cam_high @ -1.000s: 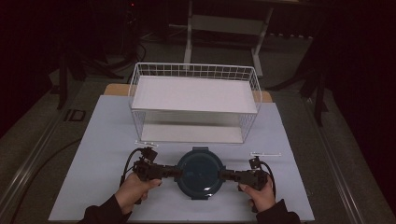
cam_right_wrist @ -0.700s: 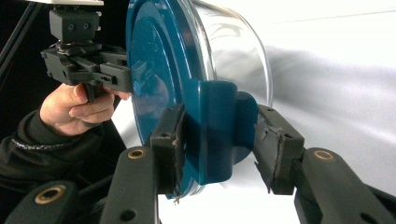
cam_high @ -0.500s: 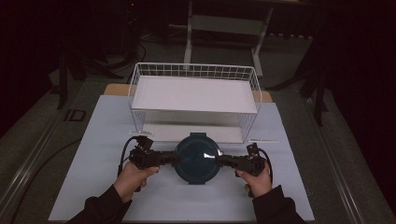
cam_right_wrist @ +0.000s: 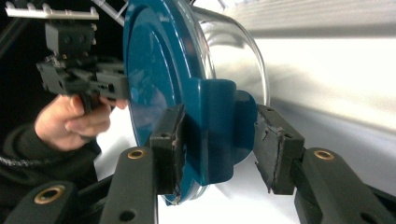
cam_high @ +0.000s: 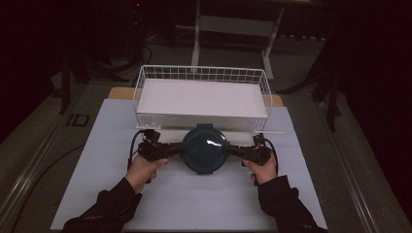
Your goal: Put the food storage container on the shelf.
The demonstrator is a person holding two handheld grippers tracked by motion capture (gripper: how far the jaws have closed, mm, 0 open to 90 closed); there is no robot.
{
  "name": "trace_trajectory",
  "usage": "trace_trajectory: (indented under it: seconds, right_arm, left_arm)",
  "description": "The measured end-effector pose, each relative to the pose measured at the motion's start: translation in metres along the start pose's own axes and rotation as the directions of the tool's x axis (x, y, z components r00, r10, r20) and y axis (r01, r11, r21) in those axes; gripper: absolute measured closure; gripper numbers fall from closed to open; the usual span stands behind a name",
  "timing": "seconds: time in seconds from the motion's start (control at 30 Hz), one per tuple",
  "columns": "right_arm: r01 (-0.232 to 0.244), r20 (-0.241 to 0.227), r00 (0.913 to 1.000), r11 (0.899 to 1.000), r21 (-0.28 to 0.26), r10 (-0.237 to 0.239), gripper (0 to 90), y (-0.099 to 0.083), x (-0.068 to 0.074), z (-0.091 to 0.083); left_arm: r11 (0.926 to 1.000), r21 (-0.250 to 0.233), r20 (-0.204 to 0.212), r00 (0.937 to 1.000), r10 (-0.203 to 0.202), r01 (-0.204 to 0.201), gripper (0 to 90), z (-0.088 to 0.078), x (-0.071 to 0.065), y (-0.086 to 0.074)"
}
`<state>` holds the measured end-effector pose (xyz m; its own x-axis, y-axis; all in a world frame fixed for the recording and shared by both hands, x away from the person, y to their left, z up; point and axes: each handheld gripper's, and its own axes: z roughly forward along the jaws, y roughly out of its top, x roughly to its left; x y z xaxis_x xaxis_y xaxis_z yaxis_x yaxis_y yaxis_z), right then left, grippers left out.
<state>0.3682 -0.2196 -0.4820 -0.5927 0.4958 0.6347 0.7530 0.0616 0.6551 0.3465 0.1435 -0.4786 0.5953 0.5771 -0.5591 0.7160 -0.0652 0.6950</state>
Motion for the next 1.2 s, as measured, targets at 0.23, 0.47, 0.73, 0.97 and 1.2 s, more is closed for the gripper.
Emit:
trace_trajectory:
  seconds: [0.23,0.47,0.73,0.97,1.2]
  right_arm:
    - [-0.004,0.028,0.9996,1.000,-0.013,0.004,55.1,0.007,-0.016,0.011]
    - [0.043,0.070,0.9968,0.998,-0.055,-0.039,54.8,0.014,-0.029,0.021]
    - [0.035,0.106,0.9940,0.997,-0.064,-0.028,54.7,0.019,-0.030,0.025]
    - [0.029,0.120,0.9927,0.996,-0.088,-0.019,52.8,0.014,-0.031,0.027]
    - [0.003,0.154,0.9879,0.993,-0.115,0.015,47.4,0.013,-0.032,0.033]
  left_arm:
    - [0.9996,-0.018,-0.014,0.9997,-0.021,0.021,56.8,0.013,0.018,0.006]
    - [0.9997,-0.022,-0.041,0.9991,0.011,-0.012,56.7,0.021,0.031,0.016]
    - [0.9985,-0.054,-0.031,0.9995,-0.008,0.007,56.4,0.027,0.041,0.017]
    - [0.9966,-0.055,-0.003,0.9981,-0.061,0.061,55.3,0.029,0.049,0.015]
    - [0.9928,-0.096,-0.019,0.9970,-0.074,0.072,50.9,0.033,0.057,0.013]
